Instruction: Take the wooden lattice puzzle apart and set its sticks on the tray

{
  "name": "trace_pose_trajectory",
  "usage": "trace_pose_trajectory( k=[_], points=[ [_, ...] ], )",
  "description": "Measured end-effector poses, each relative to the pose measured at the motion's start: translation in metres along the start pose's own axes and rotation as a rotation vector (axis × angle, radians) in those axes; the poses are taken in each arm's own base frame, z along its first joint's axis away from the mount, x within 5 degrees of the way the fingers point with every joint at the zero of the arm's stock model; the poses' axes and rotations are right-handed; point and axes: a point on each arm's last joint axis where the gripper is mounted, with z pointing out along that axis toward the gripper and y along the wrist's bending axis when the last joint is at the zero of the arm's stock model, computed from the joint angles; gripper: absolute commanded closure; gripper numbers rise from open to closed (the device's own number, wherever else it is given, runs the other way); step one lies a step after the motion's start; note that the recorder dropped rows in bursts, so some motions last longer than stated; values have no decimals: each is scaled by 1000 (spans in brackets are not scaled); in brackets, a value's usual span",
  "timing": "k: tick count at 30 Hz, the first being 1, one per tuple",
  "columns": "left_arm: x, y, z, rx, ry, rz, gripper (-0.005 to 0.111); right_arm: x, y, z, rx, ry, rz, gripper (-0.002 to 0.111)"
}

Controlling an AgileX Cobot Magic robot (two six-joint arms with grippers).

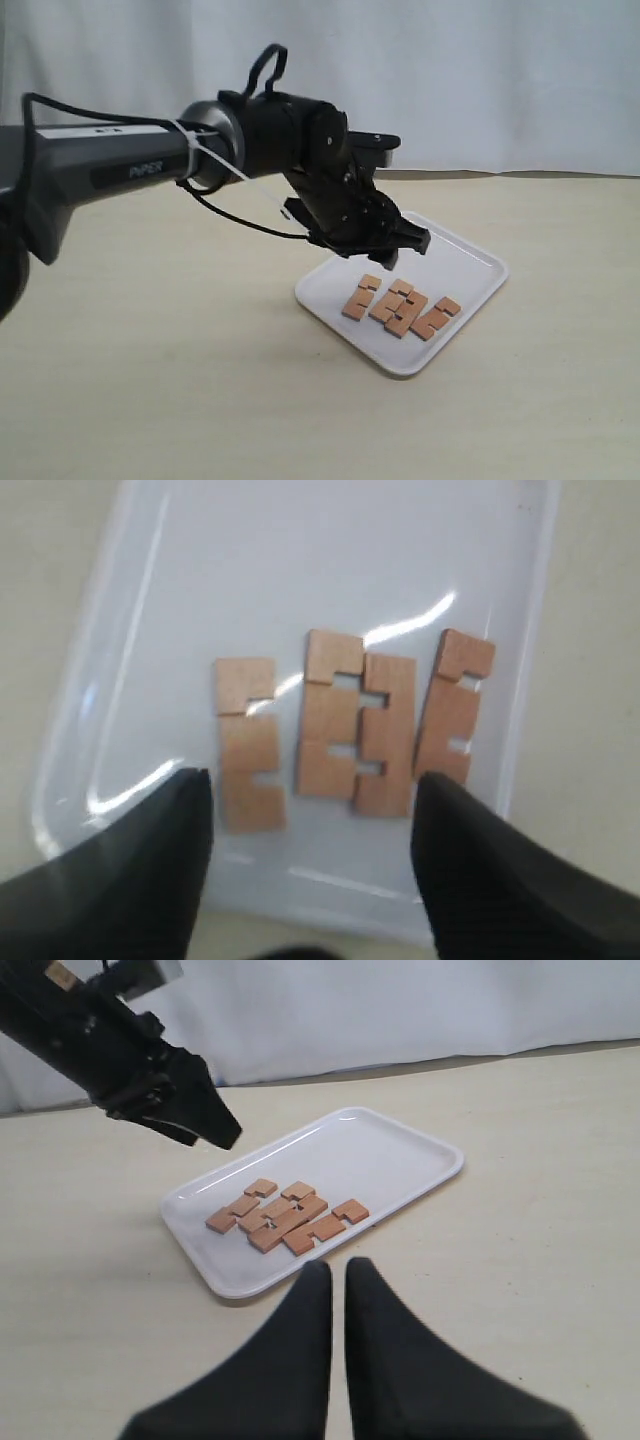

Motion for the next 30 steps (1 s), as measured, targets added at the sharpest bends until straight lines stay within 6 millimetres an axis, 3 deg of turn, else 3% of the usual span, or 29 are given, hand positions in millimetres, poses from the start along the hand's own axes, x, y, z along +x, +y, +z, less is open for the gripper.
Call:
trace_pose_trajectory(
  k=[4, 6, 12, 18, 26, 28, 30],
  points=[
    [5, 11, -31, -145, 112, 99, 99, 0, 0, 0, 0, 0, 0, 104],
    [11, 18, -40, -229, 190, 120, 107, 0, 0, 0, 0, 0, 0, 104],
    [24, 32, -53, -370, 301, 162, 107, 0, 0, 0, 0, 0, 0, 104],
    [47, 60, -83, -401, 354, 124, 107, 0, 0, 0, 0, 0, 0, 104],
    [104, 139, -132, -435, 445, -61, 107, 0, 0, 0, 0, 0, 0, 104],
    [132, 175, -163, -421, 399, -173, 107, 0, 0, 0, 0, 0, 0, 104],
    [152, 196, -194, -410, 299, -268, 107, 0, 0, 0, 0, 0, 0, 104]
  ],
)
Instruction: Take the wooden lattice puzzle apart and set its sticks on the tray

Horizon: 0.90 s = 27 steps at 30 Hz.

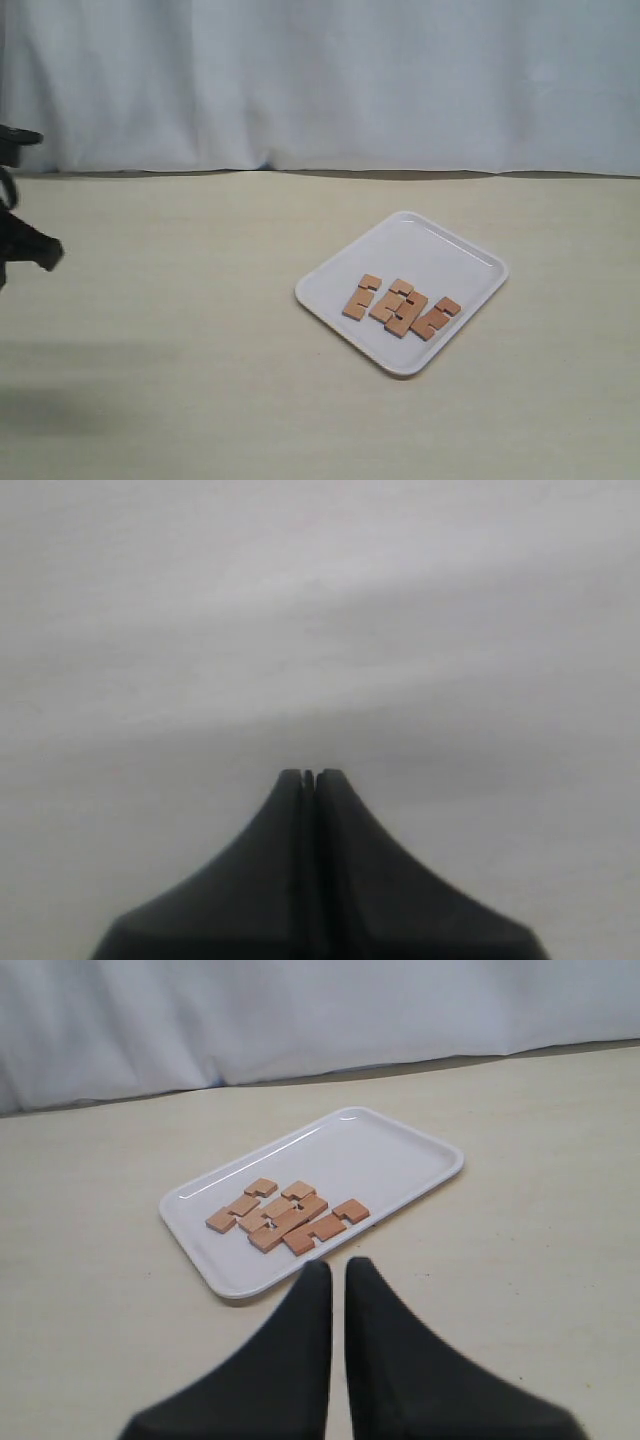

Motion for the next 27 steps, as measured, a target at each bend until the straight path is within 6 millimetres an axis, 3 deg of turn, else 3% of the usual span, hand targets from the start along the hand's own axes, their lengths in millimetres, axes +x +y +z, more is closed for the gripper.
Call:
trace_pose_trajectory(
  k=[1, 2, 4, 7, 12, 23, 27],
  points=[
    [6, 8, -4, 10, -36, -34, 107, 0, 0, 0, 0, 0, 0, 104],
    [20, 25, -19, 26, -160, -124, 107, 0, 0, 0, 0, 0, 0, 104],
    [39, 38, -43, 31, -364, -224, 107, 0, 0, 0, 0, 0, 0, 104],
    [78, 35, -72, 9, -703, -290, 107, 0, 0, 0, 0, 0, 0, 104],
    [130, 23, -99, -7, -993, -332, 107, 0, 0, 0, 0, 0, 0, 104],
    [248, -6, -124, -11, -1595, -361, 107, 0, 0, 0, 0, 0, 0, 104],
    [272, -12, -129, 27, -1735, -331, 107, 0, 0, 0, 0, 0, 0, 104]
  ],
)
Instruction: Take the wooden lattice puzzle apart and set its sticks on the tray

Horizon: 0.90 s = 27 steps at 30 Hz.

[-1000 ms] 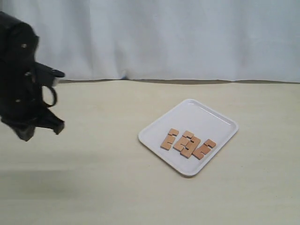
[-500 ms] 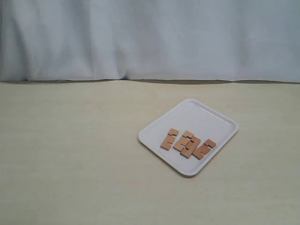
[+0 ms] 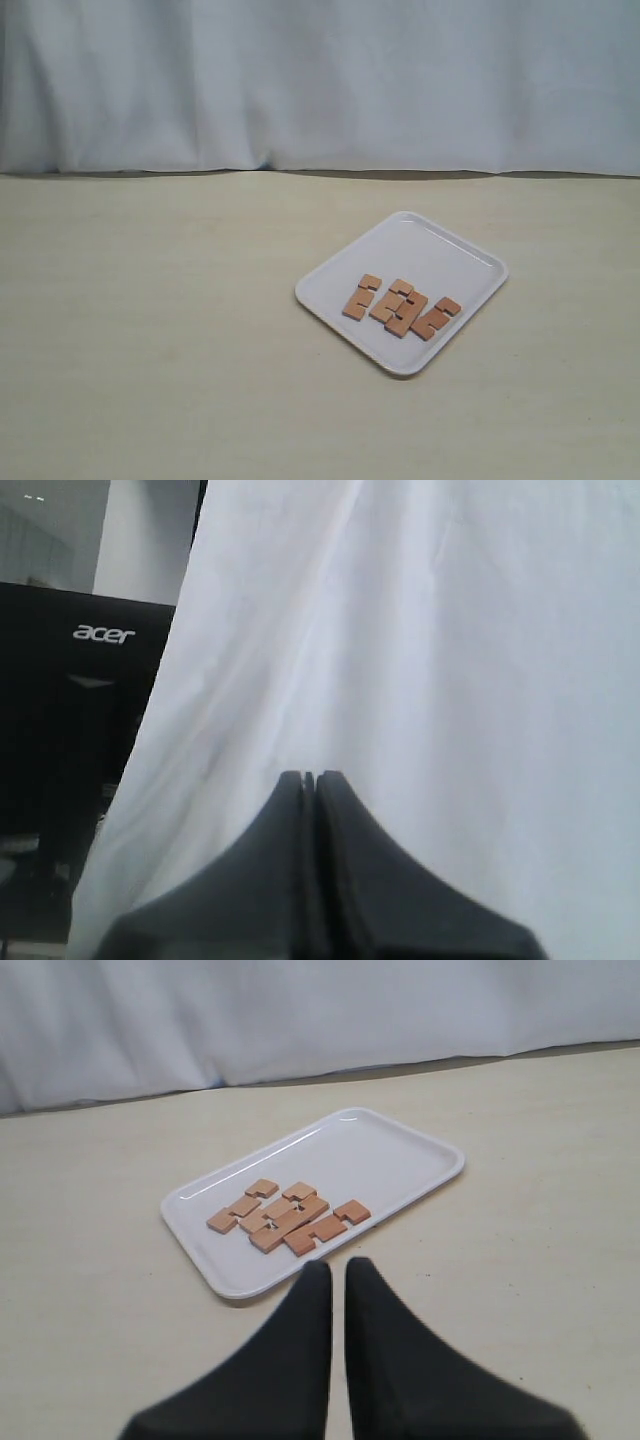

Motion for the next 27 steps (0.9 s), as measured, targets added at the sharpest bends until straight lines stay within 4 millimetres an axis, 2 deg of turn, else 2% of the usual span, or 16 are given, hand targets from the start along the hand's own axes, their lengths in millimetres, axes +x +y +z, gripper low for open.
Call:
trace_pose_trajectory(
  k=[8, 11, 14, 15, 20, 27],
  points=[
    [0, 0, -1, 18, 2, 19, 107, 0, 0, 0, 0, 0, 0, 104],
    [6, 1, 0, 14, 33, 25, 107, 0, 0, 0, 0, 0, 0, 104],
    [25, 4, 2, 6, 97, 28, 107, 0, 0, 0, 0, 0, 0, 104],
    [39, 6, 3, 0, 143, 28, 107, 0, 0, 0, 0, 0, 0, 104],
    [79, 12, 6, -15, 241, 24, 107, 0, 0, 0, 0, 0, 0, 104],
    [123, 19, 2, -32, 345, 20, 107, 0, 0, 0, 0, 0, 0, 104]
  ],
)
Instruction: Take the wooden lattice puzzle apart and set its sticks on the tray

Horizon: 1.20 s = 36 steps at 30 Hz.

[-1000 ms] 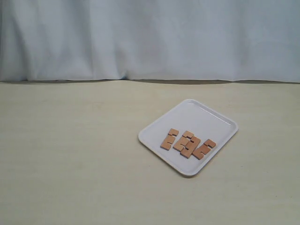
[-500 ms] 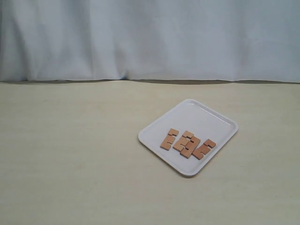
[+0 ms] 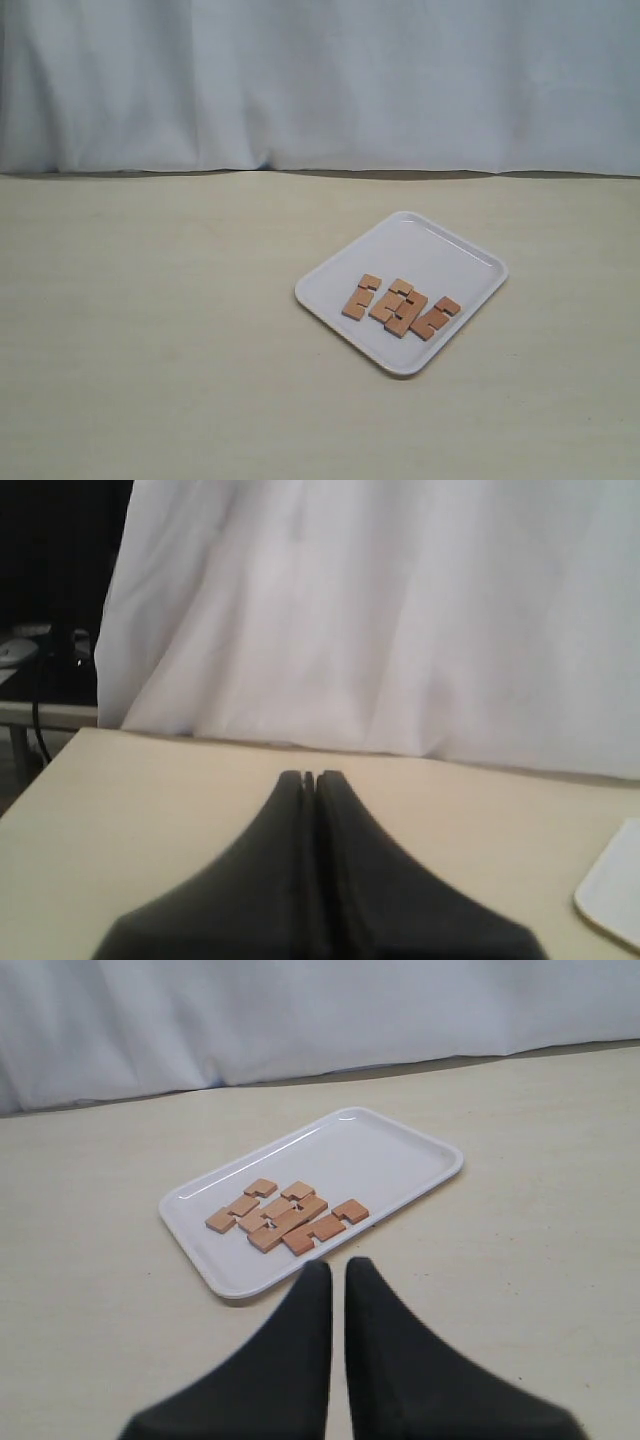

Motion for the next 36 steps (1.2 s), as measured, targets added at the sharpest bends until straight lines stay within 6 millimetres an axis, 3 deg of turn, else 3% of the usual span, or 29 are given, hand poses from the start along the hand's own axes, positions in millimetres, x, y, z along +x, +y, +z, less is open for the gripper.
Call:
trace_pose_trajectory(
  k=[4, 15, 36],
  points=[
    [18, 2, 3, -6, 48, -3, 107, 0, 0, 0, 0, 0, 0, 104],
    [18, 2, 3, -3, 45, -31, 107, 0, 0, 0, 0, 0, 0, 104],
    [33, 2, 1, -9, 209, -55, 107, 0, 0, 0, 0, 0, 0, 104]
  ],
)
